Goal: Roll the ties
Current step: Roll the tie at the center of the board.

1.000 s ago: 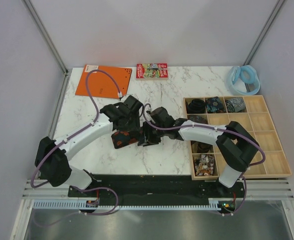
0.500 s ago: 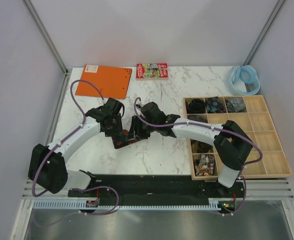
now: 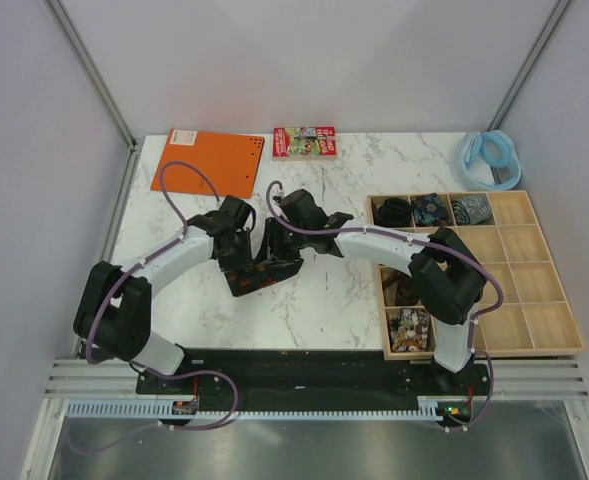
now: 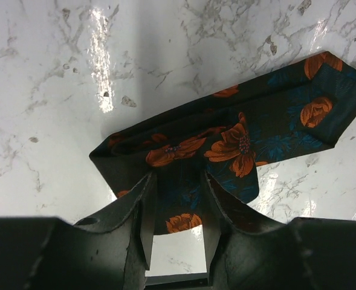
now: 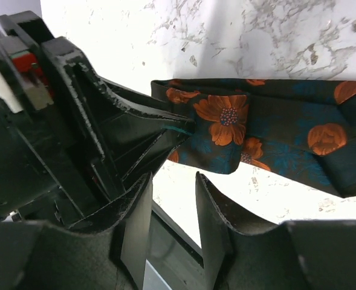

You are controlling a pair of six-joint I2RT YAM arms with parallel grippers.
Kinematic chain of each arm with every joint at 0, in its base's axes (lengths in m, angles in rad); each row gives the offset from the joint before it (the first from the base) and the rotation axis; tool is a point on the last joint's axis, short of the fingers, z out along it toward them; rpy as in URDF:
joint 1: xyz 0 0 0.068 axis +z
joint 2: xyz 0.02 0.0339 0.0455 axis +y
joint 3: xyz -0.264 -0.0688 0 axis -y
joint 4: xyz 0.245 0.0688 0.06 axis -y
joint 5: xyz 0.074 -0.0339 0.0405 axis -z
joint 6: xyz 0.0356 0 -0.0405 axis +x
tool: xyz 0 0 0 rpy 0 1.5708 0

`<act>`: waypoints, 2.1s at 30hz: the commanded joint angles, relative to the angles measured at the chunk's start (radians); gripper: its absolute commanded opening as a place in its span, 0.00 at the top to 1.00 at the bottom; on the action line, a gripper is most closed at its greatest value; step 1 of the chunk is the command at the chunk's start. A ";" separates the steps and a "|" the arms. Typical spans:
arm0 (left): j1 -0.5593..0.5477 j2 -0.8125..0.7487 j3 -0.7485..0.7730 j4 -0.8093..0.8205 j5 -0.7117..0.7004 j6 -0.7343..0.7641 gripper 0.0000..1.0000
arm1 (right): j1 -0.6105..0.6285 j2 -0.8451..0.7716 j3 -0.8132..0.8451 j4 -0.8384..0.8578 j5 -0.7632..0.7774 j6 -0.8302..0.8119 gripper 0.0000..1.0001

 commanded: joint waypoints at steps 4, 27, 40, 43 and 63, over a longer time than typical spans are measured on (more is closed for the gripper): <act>-0.004 0.041 0.011 0.092 0.109 0.050 0.60 | -0.035 -0.015 0.018 0.022 -0.028 -0.018 0.58; 0.054 -0.425 -0.084 -0.085 -0.075 -0.173 0.16 | -0.030 0.043 0.015 0.076 -0.077 0.006 0.58; 0.145 -0.645 -0.460 0.248 0.134 -0.259 0.16 | -0.013 0.135 0.019 0.090 -0.079 -0.015 0.62; 0.148 -0.613 -0.483 0.283 0.132 -0.251 0.16 | -0.013 0.150 0.015 0.093 -0.076 -0.018 0.62; 0.169 -0.392 -0.562 0.613 0.187 -0.248 0.29 | -0.027 0.224 0.019 0.093 -0.094 -0.029 0.62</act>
